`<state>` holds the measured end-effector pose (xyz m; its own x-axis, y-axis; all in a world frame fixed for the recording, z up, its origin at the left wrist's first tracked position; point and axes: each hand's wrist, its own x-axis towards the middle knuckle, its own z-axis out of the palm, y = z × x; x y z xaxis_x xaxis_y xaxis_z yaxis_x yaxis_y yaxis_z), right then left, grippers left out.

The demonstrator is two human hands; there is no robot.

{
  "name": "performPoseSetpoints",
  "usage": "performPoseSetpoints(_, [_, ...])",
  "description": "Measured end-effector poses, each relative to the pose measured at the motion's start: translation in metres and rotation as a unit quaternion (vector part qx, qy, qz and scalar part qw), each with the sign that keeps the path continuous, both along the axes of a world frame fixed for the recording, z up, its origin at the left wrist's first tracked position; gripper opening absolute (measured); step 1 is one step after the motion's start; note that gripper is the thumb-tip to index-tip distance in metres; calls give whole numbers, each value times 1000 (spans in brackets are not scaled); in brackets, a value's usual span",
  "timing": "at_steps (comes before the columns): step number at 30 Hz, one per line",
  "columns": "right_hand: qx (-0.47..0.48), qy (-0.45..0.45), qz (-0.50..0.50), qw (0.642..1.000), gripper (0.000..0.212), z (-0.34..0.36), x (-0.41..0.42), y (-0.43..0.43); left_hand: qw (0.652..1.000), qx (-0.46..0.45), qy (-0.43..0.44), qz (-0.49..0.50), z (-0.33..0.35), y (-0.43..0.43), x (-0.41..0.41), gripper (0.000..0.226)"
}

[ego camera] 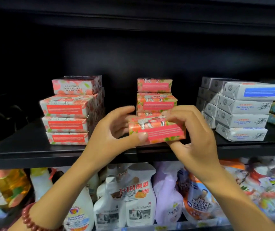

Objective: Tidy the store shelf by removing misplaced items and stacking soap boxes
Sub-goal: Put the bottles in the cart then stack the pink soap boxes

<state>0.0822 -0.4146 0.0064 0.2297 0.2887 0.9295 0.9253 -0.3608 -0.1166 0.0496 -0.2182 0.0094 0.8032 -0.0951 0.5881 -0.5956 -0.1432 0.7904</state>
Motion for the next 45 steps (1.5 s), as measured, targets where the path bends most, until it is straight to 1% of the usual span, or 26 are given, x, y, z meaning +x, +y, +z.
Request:
performPoseSetpoints(2, [7, -13, -2, 1000, 40, -3, 2, 3, 1000, 15, 10, -8, 1, -2, 0, 63])
performPoseSetpoints(3, [2, -18, -7, 1000, 45, -4, 3, 3, 1000, 25, 4, -6, 0, -2, 0, 60])
performPoseSetpoints(4, [-7, -16, -12, 1000, 45, -5, 4, 3, 1000, 28, -5, -1, -1, -3, -1, 59])
performPoseSetpoints(5, [-23, -14, -22, 999, 41, -6, 4, 2, 999, 28, -16, 4, -2, -2, 0, 60])
performPoseSetpoints(6, [-48, -9, -39, 998, 36, -5, 5, 0, 999, 27, -28, 9, -3, -2, 0, 62])
performPoseSetpoints(7, [-78, -2, -60, 995, 36, -4, 5, -3, 999, 33, -41, 16, -4, -1, 1, 64])
performPoseSetpoints(10, [-176, 0, -119, 977, 61, 1, 5, -11, 993, 74, -85, 30, -4, -2, 4, 68])
performPoseSetpoints(12, [-201, 2, -135, 970, 66, 4, 4, -13, 991, 92, -100, 21, -6, -5, 6, 67])
performPoseSetpoints(14, [-204, 2, -136, 970, 62, 3, 5, -16, 989, 99, -112, 14, -9, -10, 7, 68])
performPoseSetpoints(16, [-196, 6, -142, 970, 62, 0, 7, -24, 983, 124, -128, 35, -13, -13, 11, 71])
performPoseSetpoints(18, [-174, 23, -161, 971, 66, -3, 8, -35, 976, 156, -125, 92, -15, -10, 15, 73])
performPoseSetpoints(20, [-134, 59, -179, 973, 70, -3, 8, -50, 962, 180, -114, 170, -19, -3, 19, 61])
performPoseSetpoints(21, [-115, 77, -189, 972, 71, -3, 9, -58, 949, 202, -119, 210, -22, 0, 20, 54])
performPoseSetpoints(22, [-101, 93, -201, 970, 72, -2, 9, -66, 935, 228, -121, 241, -25, 2, 21, 50])
performPoseSetpoints(24, [-89, 130, -236, 959, 71, -1, 9, -78, 915, 282, -100, 271, -28, 2, 23, 54])
performPoseSetpoints(26, [-89, 169, -275, 942, 69, -1, 10, -84, 893, 347, -70, 277, -30, -1, 25, 61])
performPoseSetpoints(28, [-97, 196, -309, 926, 68, -3, 12, -84, 874, 398, -57, 274, -31, -3, 29, 62])
performPoseSetpoints(30, [-118, 224, -319, 913, 66, -3, 15, -81, 869, 406, -53, 278, -31, -4, 31, 63])
performPoseSetpoints(34, [-193, 255, -307, 896, 60, 1, 22, -75, 868, 401, -55, 287, -33, -3, 30, 62])
performPoseSetpoints(38, [-260, 228, -295, 891, 48, 4, 33, -77, 869, 397, -47, 292, -33, -2, 30, 62])
performPoseSetpoints(40, [-258, 219, -301, 892, 48, 2, 38, -77, 868, 398, -44, 294, -33, -2, 29, 63])
performPoseSetpoints(45, [-205, 177, -297, 915, 43, -9, 51, -69, 866, 401, -40, 297, -34, -1, 28, 62])
